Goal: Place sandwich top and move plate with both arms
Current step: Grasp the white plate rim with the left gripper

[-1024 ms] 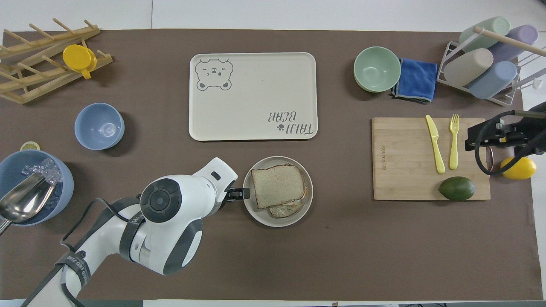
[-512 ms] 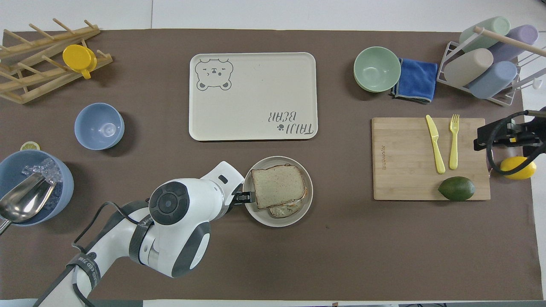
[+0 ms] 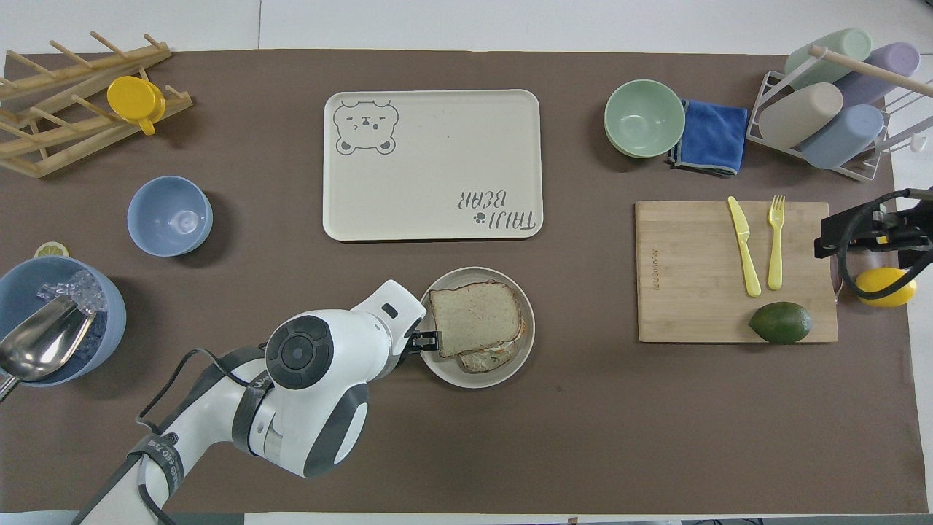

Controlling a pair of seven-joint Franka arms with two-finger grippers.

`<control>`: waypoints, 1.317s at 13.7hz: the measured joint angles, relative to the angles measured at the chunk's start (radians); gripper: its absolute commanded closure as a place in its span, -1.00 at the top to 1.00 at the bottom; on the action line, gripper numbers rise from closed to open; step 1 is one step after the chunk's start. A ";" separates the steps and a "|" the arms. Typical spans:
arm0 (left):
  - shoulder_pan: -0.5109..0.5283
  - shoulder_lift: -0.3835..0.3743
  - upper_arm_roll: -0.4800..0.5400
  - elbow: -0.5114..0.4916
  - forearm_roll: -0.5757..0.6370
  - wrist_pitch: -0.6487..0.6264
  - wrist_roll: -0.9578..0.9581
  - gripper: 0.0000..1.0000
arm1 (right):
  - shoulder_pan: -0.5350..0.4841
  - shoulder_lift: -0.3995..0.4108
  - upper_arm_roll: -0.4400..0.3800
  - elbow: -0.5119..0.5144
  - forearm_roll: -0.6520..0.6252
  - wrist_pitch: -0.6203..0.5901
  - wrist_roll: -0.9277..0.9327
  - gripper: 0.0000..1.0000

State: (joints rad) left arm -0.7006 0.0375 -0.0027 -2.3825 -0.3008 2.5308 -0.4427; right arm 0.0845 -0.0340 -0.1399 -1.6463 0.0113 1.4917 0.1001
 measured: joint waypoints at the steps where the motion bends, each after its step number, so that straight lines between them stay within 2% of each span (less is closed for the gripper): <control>1: -0.003 0.008 -0.001 0.000 0.000 0.008 0.000 0.35 | 0.000 0.000 0.000 0.000 0.000 0.000 0.000 1.00; 4: -0.005 0.022 -0.001 0.000 -0.004 0.020 0.000 -0.06 | 0.000 0.000 0.000 0.000 0.000 0.000 0.000 1.00; 6: -0.006 0.024 -0.001 0.000 -0.020 0.026 0.000 -0.17 | -0.002 0.000 0.000 0.000 0.000 0.000 0.000 1.00; 9: -0.023 0.031 -0.001 0.000 -0.033 0.039 0.000 -0.48 | -0.006 0.000 0.000 0.000 0.000 0.000 0.000 1.00; 12: -0.028 0.038 0.000 0.000 -0.035 0.050 0.000 -1.00 | -0.008 0.000 0.000 0.000 0.000 0.000 0.000 1.00; 18: -0.028 0.039 0.003 0.008 -0.060 0.064 0.000 -1.00 | -0.008 0.000 0.000 0.000 0.000 0.000 0.000 1.00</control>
State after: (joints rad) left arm -0.7287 0.0764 -0.0001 -2.3748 -0.3610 2.5952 -0.4430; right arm 0.0766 -0.0342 -0.1401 -1.6463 0.0113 1.4917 0.1001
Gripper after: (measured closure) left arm 0.925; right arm 0.000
